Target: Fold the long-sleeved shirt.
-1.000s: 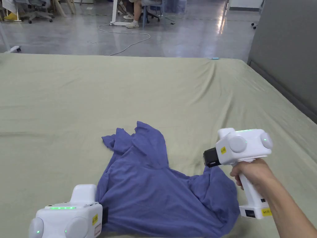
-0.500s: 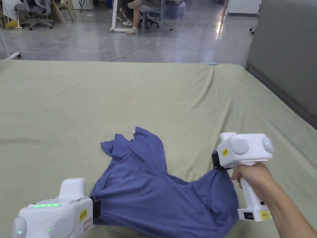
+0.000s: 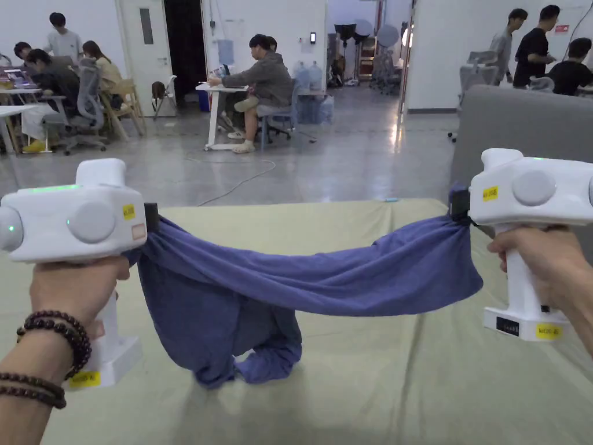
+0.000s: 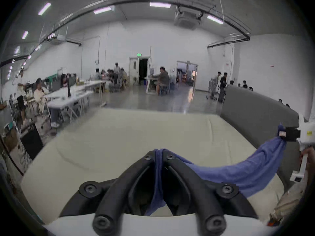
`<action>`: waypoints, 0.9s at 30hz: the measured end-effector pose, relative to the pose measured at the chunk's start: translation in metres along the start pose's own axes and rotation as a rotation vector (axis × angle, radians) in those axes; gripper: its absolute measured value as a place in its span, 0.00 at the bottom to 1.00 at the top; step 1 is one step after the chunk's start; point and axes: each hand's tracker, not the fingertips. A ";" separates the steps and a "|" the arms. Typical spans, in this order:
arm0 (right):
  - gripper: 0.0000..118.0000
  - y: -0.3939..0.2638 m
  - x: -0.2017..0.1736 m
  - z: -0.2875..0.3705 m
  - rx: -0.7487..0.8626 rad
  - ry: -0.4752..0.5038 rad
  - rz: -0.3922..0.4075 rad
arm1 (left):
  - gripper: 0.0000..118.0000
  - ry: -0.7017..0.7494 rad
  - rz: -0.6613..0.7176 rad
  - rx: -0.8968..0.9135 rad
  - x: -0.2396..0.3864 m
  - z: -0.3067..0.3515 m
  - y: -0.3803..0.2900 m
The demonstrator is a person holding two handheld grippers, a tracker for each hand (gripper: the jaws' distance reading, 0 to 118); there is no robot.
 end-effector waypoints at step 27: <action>0.04 -0.045 -0.035 -0.138 -0.144 -0.021 -0.021 | 0.00 0.118 -0.123 -0.166 -0.022 -0.125 -0.024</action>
